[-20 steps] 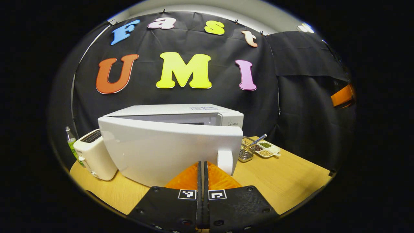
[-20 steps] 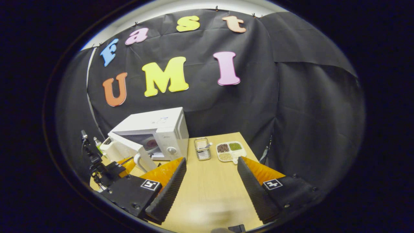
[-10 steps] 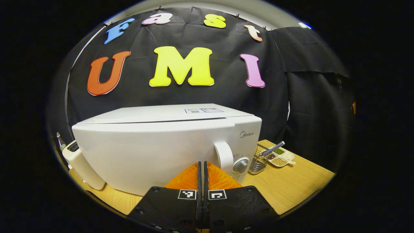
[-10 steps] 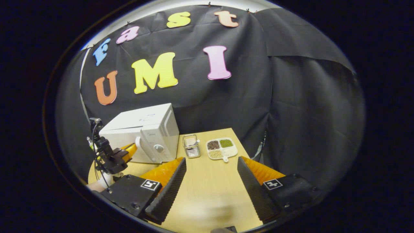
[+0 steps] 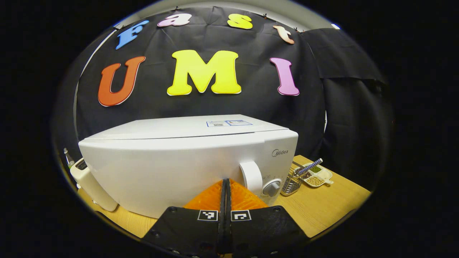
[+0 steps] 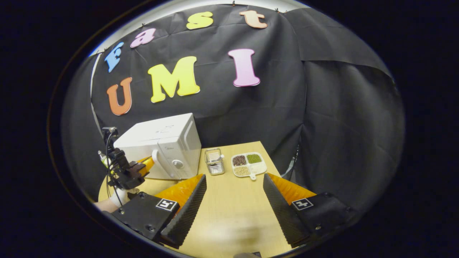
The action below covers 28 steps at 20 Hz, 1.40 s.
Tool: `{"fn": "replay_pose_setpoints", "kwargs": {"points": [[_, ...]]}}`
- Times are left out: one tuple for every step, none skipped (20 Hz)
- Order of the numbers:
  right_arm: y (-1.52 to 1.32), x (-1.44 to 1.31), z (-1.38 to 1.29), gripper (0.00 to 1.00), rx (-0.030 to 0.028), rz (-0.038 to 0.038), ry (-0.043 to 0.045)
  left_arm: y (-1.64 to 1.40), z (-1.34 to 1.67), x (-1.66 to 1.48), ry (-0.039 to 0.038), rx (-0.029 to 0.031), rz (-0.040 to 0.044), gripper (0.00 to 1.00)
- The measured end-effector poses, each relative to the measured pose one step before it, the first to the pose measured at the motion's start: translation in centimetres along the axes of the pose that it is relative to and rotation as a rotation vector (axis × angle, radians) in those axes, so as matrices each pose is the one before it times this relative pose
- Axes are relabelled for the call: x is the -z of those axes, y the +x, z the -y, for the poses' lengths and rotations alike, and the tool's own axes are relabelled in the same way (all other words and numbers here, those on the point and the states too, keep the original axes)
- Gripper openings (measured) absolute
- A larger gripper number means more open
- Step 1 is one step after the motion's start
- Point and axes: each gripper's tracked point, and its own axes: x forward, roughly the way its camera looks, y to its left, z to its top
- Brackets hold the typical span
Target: Open the microwave oven with the left hand, put the food in, and close the microwave oven.
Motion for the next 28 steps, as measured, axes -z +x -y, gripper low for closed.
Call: {"fn": "replay_pose_setpoints", "kwargs": {"points": [[-0.017,0.040,-0.275,1.00,-0.00736,-0.00581,-0.00376,-0.369,0.091,0.054,-0.01966,-0.00447,0.00119,0.00],[-0.059,0.102,-0.299,1.00,-0.00642,0.00029,-0.00754,-0.095,0.147,0.105,0.00873,0.00082,-0.00735,0.00],[-0.264,-0.227,-0.326,1.00,-0.00503,0.00438,-0.00652,-0.260,-0.018,0.145,0.01755,-0.00987,-0.01000,0.00],[-0.098,-0.098,-0.376,1.00,-0.00458,0.00648,-0.01149,-0.554,-0.044,0.030,0.01034,-0.00306,-0.00376,0.00],[-0.278,-0.260,-0.288,1.00,-0.00244,0.00944,-0.01159,-0.712,0.035,-0.258,0.00061,-0.00123,0.00500,0.00],[-0.184,-0.317,-0.244,1.00,-0.00366,0.01071,-0.00556,-0.817,-0.103,-0.185,-0.00913,-0.00528,-0.00036,0.00],[-0.279,-0.426,-0.399,1.00,-0.00542,0.01117,-0.00558,-0.997,-0.218,-0.178,-0.00349,-0.01194,0.00078,0.00],[-0.196,-0.178,-0.501,1.00,-0.00605,0.01066,-0.00680,-0.994,-0.397,-0.224,0.00429,-0.01526,-0.00131,0.00],[-0.277,-0.419,-0.524,1.00,-0.00452,0.01465,-0.00890,-0.635,0.169,0.045,0.00223,0.00820,-0.00830,0.00],[-0.236,-0.341,-0.368,1.00,-0.00205,0.01521,-0.00655,-0.975,0.581,0.222,0.00087,0.02892,-0.01848,0.00],[-0.308,-0.401,-0.480,0.92,-0.00278,0.01197,-0.01064,-1.634,-0.297,-0.023,0.00810,-0.00371,-0.00358,0.30],[-0.233,-0.025,-0.552,0.92,-0.00371,0.00828,-0.01137,-1.140,-0.631,-0.325,0.02198,-0.02264,0.01854,0.59],[-0.334,-0.193,-0.538,0.92,-0.00337,0.01082,-0.00690,-1.029,-0.595,-0.021,0.01694,-0.01661,0.00601,0.89],[-0.334,-0.210,-0.555,0.92,-0.00285,0.00898,-0.00295,-1.022,-0.344,0.226,0.00727,-0.01078,-0.00784,0.96],[-0.388,-0.189,-0.562,0.92,-0.00098,0.00865,-0.00691,-0.995,-0.381,0.284,0.00034,-0.01363,-0.00852,0.96],[-0.356,-0.151,-0.573,0.92,-0.00357,0.00788,-0.00588,-1.039,-0.374,-0.037,-0.00317,-0.01020,-0.00817,0.96],[-0.545,-0.239,-0.811,1.00,-0.00825,0.00813,-0.00455,-1.219,-0.114,-0.199,-0.00568,0.00066,-0.00078,0.96],[-0.509,-0.189,-0.738,1.00,-0.00585,0.00885,-0.00520,-1.281,-0.148,-0.409,0.00209,0.00230,0.00634,0.96],[-0.527,-0.402,-0.638,0.92,-0.00394,0.01385,-0.00492,-1.389,-0.215,-0.662,0.00900,0.00204,0.00827,0.96],[-0.517,-0.337,-0.695,0.92,-0.00318,0.01387,-0.00290,-1.541,-0.163,-0.855,0.01050,0.00629,0.01430,0.96],[-0.589,-0.478,-0.783,1.00,-0.00413,0.01536,-0.00257,-1.632,-0.279,-1.037,0.00928,0.00276,0.02164,0.96],[-0.567,-0.388,-0.720,1.00,-0.00437,0.01503,-0.00860,-1.722,-0.444,-1.200,0.00268,-0.00264,0.01839,0.96],[-0.516,-0.426,-0.716,1.00,-0.00460,0.01457,-0.00810,-1.604,-0.360,-0.687,-0.00274,0.00292,0.00800,0.96],[-0.537,-0.362,-0.729,1.00,-0.00512,0.01233,-0.00518,-1.605,-0.244,-0.554,-0.00959,0.00186,-0.00508,0.96],[-0.626,-0.504,-0.886,1.00,-0.01200,0.01269,-0.00022,-1.483,-0.276,-0.652,-0.01054,0.00167,-0.00258,0.96],[-0.540,-0.666,-1.013,0.92,-0.01392,0.01962,-0.00036,-1.510,-0.500,-0.932,-0.01325,-0.00779,0.01043,0.96],[-0.562,-0.974,-0.817,1.00,-0.00863,0.02303,-0.00250,-1.314,-0.442,-0.938,-0.01395,-0.00411,0.00254,0.96],[-0.399,-0.938,-0.612,0.92,-0.00657,0.02593,-0.00123,-1.409,-0.616,-0.952,-0.01213,-0.01130,0.00658,0.96]]}}
